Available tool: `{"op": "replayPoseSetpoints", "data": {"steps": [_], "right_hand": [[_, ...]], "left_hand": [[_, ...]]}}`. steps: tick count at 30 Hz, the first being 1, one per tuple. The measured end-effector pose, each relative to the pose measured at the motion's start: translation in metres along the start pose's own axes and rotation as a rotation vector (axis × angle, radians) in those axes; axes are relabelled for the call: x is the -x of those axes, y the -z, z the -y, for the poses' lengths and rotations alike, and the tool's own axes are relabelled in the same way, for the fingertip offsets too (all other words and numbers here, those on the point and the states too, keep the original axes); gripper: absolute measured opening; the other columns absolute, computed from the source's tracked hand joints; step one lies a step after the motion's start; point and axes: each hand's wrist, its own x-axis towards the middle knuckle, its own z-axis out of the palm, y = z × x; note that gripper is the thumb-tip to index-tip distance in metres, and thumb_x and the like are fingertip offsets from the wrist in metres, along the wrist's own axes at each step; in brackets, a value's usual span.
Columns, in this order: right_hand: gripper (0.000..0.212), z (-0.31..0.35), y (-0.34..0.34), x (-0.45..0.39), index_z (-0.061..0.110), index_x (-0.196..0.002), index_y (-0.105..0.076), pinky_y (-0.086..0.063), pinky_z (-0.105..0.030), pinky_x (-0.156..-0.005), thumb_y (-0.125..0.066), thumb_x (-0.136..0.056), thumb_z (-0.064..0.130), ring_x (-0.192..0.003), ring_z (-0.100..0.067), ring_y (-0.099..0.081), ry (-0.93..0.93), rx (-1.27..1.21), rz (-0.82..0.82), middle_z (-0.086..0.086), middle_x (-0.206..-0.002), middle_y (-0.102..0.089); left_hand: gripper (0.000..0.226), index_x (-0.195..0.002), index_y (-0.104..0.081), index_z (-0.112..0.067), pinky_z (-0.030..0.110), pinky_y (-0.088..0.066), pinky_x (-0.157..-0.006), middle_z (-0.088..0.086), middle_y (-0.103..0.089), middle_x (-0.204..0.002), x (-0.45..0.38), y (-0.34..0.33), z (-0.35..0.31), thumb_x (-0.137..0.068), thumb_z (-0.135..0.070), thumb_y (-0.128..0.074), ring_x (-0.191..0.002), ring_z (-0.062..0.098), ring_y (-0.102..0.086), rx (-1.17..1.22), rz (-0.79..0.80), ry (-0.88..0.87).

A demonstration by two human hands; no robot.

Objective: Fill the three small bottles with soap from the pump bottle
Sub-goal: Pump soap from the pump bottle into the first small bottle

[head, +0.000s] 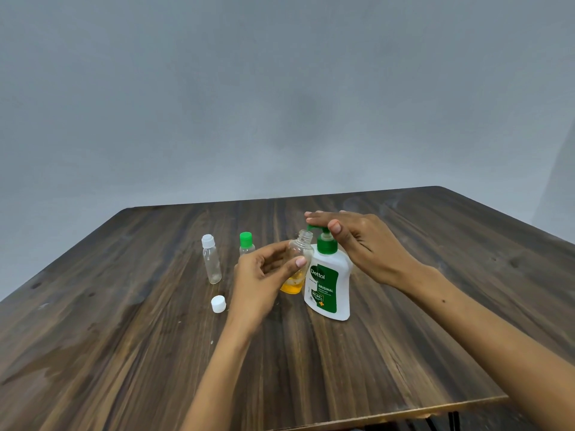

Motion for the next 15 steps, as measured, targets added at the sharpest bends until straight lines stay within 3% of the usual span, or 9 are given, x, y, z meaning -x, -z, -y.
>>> {"op": "replayPoseSetpoints", "data": {"steps": [6,15], "right_hand": [[0.078,-0.0016,-0.0041,0.0042,0.02,-0.118,-0.069,-0.046,-0.047,-0.101,-0.019,-0.091,0.073,-0.123,-0.005,-0.055,-0.024,-0.088,-0.024,0.009,-0.123,-0.066],[0.083,0.0014,0.002,-0.0009,0.018,-0.122,-0.067,-0.044,-0.047,-0.103,-0.015,-0.09,0.075,-0.124,-0.006,-0.054,-0.014,-0.061,-0.007,0.008,-0.129,-0.063]], "left_hand": [[0.048,-0.112,-0.07,-0.013,0.023,-0.056,-0.085,0.001,-0.076,-0.102,-0.0011,-0.0041,-0.0002,-0.067,-0.03,-0.075,-0.099,0.012,-0.071,0.011,0.013,0.005],[0.048,-0.111,-0.07,-0.015,0.023,-0.056,-0.086,-0.001,-0.076,-0.102,-0.0017,-0.0031,-0.0008,-0.066,-0.032,-0.075,-0.098,0.011,-0.071,0.017,-0.001,0.009]]}}
